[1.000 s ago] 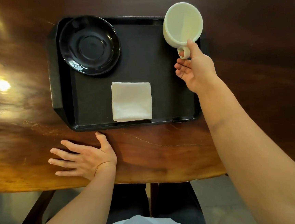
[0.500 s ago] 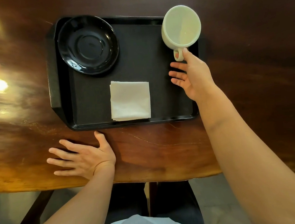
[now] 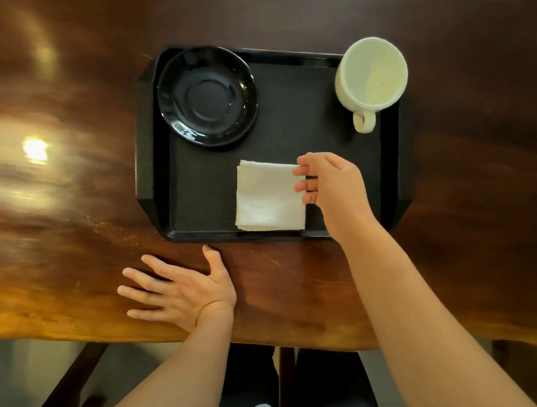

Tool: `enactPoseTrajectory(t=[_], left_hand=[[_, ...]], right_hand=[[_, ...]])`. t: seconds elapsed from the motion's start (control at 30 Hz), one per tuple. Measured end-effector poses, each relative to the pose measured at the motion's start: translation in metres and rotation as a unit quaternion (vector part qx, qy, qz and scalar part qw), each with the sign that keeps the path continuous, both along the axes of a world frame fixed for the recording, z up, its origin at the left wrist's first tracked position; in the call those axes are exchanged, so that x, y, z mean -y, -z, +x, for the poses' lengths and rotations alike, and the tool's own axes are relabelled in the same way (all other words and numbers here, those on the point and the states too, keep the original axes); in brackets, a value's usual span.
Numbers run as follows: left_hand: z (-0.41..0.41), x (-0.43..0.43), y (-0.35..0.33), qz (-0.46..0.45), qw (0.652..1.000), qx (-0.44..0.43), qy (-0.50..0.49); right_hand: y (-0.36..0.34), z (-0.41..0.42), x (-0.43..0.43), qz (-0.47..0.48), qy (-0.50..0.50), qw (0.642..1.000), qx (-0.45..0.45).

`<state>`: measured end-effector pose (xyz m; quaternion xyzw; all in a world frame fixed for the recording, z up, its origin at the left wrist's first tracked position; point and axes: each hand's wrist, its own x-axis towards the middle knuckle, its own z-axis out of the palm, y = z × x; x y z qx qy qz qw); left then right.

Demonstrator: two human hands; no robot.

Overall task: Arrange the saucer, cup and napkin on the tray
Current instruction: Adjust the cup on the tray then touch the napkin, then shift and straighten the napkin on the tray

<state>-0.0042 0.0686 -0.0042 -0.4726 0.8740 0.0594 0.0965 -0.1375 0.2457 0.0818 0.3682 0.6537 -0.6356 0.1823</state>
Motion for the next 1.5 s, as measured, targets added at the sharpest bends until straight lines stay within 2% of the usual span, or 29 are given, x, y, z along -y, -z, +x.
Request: enactPoseTrajectory(t=[0.1, 0.43, 0.57, 0.9, 1.03, 1.17, 1.23, 1.3, 1.37, 1.43, 1.5], left_hand=[[0.000, -0.016, 0.000, 0.032, 0.999, 0.017, 0.019], [0.000, -0.015, 0.001, 0.044, 0.998, 0.042, 0.016], [-0.002, -0.014, -0.001, 0.053, 0.997, 0.054, 0.021], [0.000, -0.014, 0.001, 0.044, 0.997, 0.064, 0.027], [0.001, -0.014, 0.000, 0.045, 0.997, 0.055, 0.025], [0.000, -0.014, 0.000, 0.045, 0.998, 0.043, 0.027], [0.001, -0.014, 0.001, 0.039, 0.998, 0.028, 0.027], [0.003, -0.014, 0.003, 0.032, 0.999, 0.017, 0.025], [0.004, -0.014, 0.004, 0.028, 0.999, 0.010, 0.025], [0.004, -0.015, 0.004, 0.025, 0.999, 0.007, 0.026], [0.004, -0.015, 0.005, 0.021, 0.999, 0.005, 0.028]], right_hand=[[0.000, -0.013, 0.005, 0.010, -0.024, 0.999, 0.020], [0.002, -0.064, 0.062, 0.005, -0.096, 0.992, 0.083], [0.013, -0.068, 0.071, 0.001, -0.090, 0.992, 0.089], [0.013, -0.065, 0.084, -0.089, -0.039, 0.990, 0.107], [0.010, -0.066, 0.076, -0.091, -0.080, 0.988, 0.093], [-0.001, -0.065, 0.049, -0.025, -0.124, 0.992, 0.025], [-0.004, -0.061, 0.031, 0.063, -0.150, 0.986, -0.028], [-0.004, -0.053, 0.013, 0.204, -0.213, 0.953, -0.065], [0.001, -0.041, -0.003, 0.303, -0.278, 0.909, -0.070], [0.010, -0.029, -0.016, 0.336, -0.320, 0.884, -0.049], [0.018, -0.018, -0.023, 0.335, -0.345, 0.876, -0.032]])
